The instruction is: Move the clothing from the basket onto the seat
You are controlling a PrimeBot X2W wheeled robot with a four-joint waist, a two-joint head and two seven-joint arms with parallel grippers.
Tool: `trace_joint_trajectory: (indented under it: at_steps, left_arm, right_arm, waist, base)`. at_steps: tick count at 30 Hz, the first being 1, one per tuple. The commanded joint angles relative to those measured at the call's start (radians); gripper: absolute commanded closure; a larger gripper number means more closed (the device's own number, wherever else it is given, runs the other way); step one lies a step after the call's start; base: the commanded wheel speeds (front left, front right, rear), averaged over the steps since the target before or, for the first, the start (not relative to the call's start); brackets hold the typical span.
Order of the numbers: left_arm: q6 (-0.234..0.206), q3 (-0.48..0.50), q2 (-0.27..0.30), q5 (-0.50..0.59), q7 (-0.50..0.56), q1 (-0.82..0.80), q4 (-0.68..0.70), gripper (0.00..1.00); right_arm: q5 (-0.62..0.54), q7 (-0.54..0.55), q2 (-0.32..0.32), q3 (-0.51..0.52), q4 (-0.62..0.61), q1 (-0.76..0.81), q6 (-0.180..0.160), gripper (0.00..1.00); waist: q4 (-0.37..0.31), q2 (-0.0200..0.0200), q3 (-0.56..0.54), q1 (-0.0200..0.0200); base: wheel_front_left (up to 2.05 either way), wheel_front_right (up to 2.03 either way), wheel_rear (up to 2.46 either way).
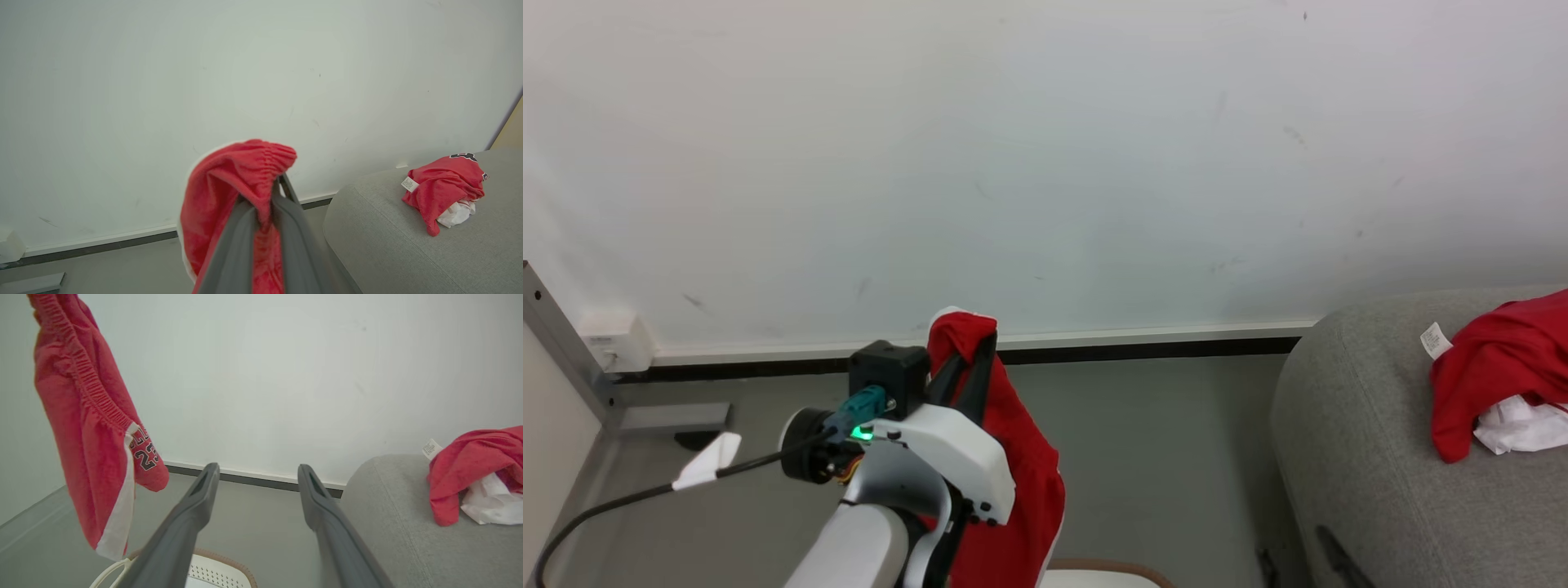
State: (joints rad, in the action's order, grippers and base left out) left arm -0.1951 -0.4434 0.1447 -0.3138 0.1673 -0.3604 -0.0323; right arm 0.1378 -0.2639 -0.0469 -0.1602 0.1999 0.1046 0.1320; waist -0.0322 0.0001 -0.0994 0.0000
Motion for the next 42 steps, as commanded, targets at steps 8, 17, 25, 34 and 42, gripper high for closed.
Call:
trace_joint_trajectory:
  at_steps: [8, 17, 25, 34, 42]
  left_arm:
    - [-0.001, -0.020, 0.001, 0.009, 0.008, -0.009, 0.015, 1.00]
    - [0.013, -0.063, -0.016, 0.014, 0.021, -0.024, 0.032, 1.00]
    - [0.027, -0.103, -0.026, 0.017, 0.034, -0.036, 0.058, 1.00]
    - [0.040, -0.152, -0.049, 0.005, 0.054, -0.055, 0.095, 1.00]
    - [0.038, -0.163, -0.049, -0.012, 0.062, -0.058, 0.113, 1.00]
  right_arm:
    - [0.001, 0.002, -0.041, -0.247, -0.008, -0.097, -0.003, 0.00]
    - [0.051, 0.002, -0.048, -0.476, 0.137, -0.324, -0.002, 0.00]
    - [0.096, 0.002, -0.015, -0.573, 0.313, -0.514, -0.003, 0.00]
    - [0.188, 0.002, -0.002, -0.668, 0.476, -0.632, -0.003, 0.00]
    - [0.354, 0.002, -0.003, -0.704, 0.472, -0.654, -0.003, 1.00]
  waist:
    - [0.011, -0.0001, 0.002, 0.0000]
    - [0.037, -0.0001, 0.007, 0.0000]
    - [0.078, -0.0001, 0.015, 0.0000]
    - [0.126, -0.0001, 0.024, 0.0000]
    - [0.144, -0.0001, 0.031, 0.0000]
  base:
    - [0.00, 0.00, 0.00]
    - [0.00, 0.00, 0.00]
    - [0.00, 0.00, 0.00]
    - [0.00, 0.00, 0.00]
    - [0.00, 0.00, 0.00]
